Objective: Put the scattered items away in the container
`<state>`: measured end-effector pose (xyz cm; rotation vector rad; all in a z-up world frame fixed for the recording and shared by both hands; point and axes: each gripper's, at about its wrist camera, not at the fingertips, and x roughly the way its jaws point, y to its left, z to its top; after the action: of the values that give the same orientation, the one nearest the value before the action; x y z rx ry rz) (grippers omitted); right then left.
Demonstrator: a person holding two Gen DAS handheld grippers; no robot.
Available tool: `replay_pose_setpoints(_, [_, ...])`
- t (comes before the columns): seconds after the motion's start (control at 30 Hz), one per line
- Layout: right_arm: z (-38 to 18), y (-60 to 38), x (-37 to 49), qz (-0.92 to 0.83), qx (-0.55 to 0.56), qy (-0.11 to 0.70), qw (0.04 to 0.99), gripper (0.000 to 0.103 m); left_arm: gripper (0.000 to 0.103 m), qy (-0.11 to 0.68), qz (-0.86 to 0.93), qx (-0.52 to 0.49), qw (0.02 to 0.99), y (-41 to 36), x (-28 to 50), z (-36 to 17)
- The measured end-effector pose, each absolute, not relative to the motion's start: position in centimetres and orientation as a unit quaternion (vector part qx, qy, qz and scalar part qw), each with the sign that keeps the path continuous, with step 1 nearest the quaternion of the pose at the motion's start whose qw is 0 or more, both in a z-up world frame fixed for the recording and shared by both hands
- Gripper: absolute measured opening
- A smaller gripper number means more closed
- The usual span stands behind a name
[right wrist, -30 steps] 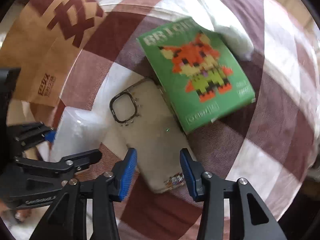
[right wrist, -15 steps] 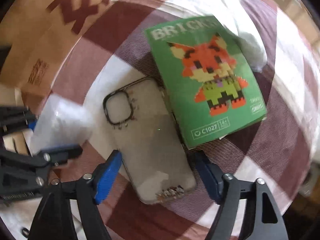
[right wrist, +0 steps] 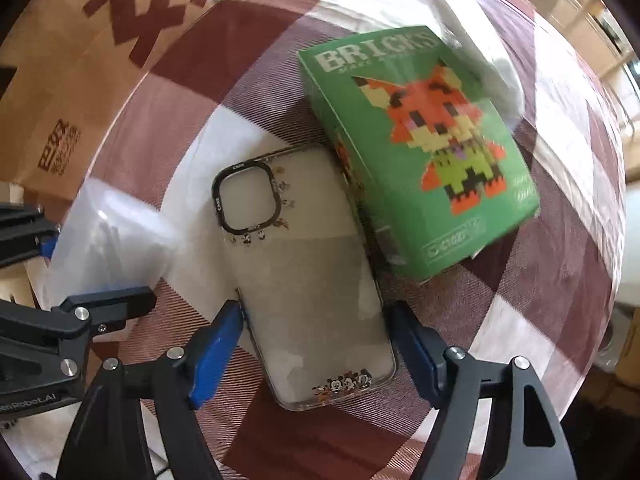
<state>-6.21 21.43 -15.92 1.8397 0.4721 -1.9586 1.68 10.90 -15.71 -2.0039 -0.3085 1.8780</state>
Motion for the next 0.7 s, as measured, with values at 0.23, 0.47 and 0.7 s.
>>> replay_pose_setpoints(0.23, [-13.9, 24.5, -4.1, -0.701, 0.688, 0.044, 0.184, 0.076, 0.041, -0.104, 0.665, -0.713, 0.195, 9.7, 1.4, -15.2])
replay_pose_setpoints(0.47, [-9.6, 26.2, -1.9, -0.723, 0.672, 0.007, 0.161, 0.074, 0.041, -0.092, 0.670, -0.706, 0.210, 10.2, 1.1, -12.9])
replay_pose_setpoints(0.7, [-10.0, 24.7, -6.8, -0.705, 0.693, 0.006, 0.149, 0.020, 0.041, -0.074, 0.659, -0.716, 0.220, 11.1, 0.6, -14.2])
